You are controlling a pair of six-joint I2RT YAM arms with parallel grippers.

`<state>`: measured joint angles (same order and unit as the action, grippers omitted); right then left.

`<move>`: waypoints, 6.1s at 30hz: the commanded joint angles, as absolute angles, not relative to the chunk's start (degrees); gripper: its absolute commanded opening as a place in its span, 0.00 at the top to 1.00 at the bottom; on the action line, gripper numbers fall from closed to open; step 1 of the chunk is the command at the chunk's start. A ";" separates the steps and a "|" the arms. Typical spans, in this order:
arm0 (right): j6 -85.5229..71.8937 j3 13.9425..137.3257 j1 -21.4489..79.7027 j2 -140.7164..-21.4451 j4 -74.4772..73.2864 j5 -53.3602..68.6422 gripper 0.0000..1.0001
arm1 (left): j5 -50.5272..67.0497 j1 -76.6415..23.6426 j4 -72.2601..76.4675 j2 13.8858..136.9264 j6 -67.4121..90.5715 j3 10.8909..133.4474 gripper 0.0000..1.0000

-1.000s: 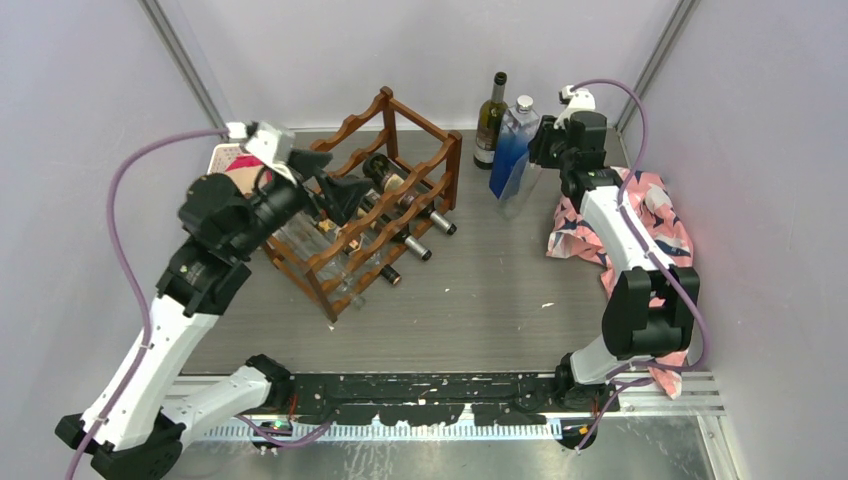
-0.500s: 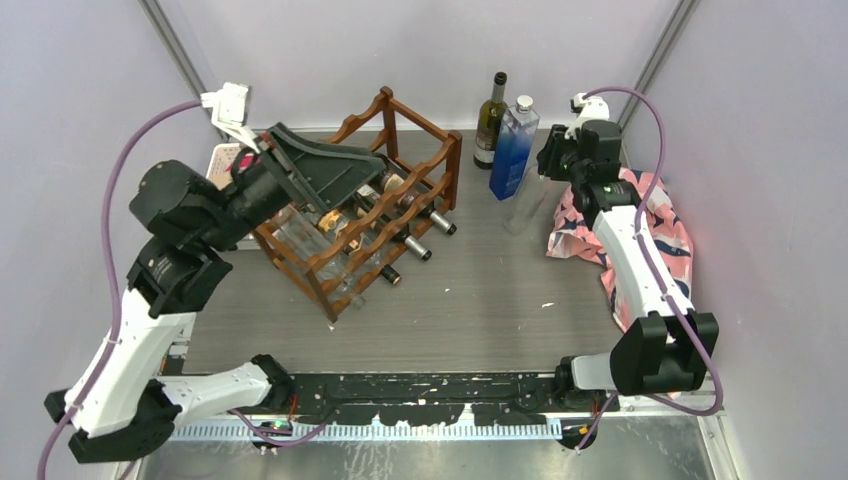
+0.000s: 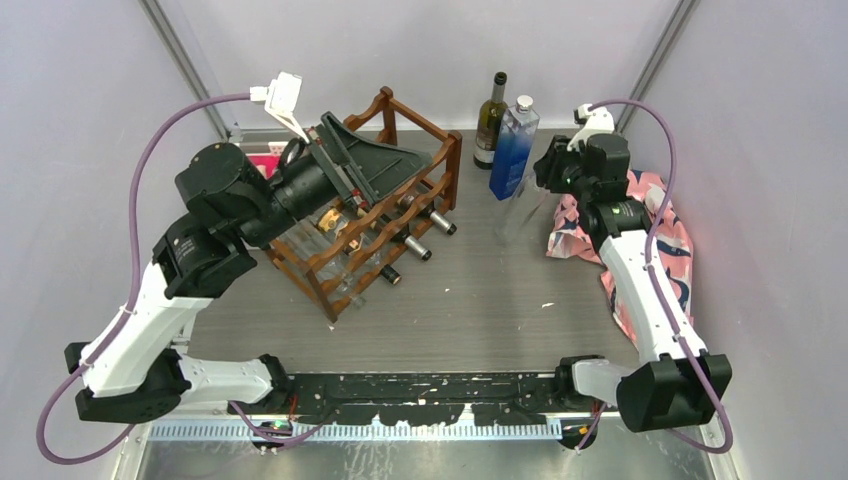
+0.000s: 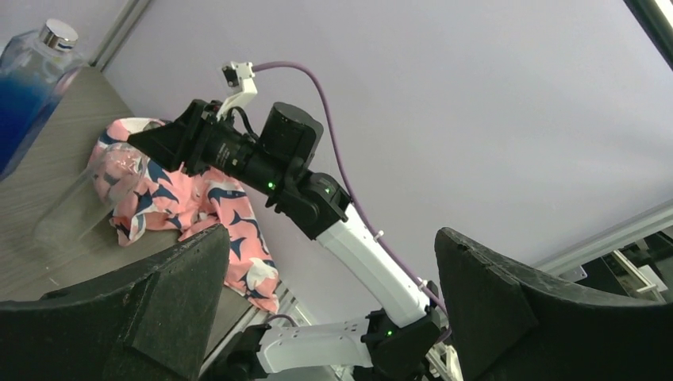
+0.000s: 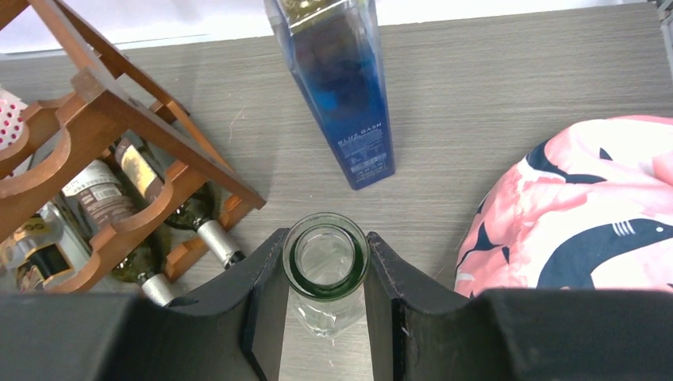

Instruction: Put the wine bottle on the wine rack

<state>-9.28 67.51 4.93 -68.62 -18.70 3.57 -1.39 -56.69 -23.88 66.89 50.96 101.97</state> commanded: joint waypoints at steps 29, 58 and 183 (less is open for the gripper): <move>-26.15 59.16 4.50 -47.24 -26.64 33.46 0.99 | 24.88 -57.92 -8.09 60.89 -3.73 62.69 0.08; -36.48 50.70 4.04 -44.38 -24.86 31.50 0.99 | -30.86 -76.38 22.48 82.82 -9.69 45.91 0.03; 22.07 49.81 43.10 -39.72 -53.95 35.33 0.99 | 26.51 -62.55 -34.37 67.83 -16.09 57.29 0.52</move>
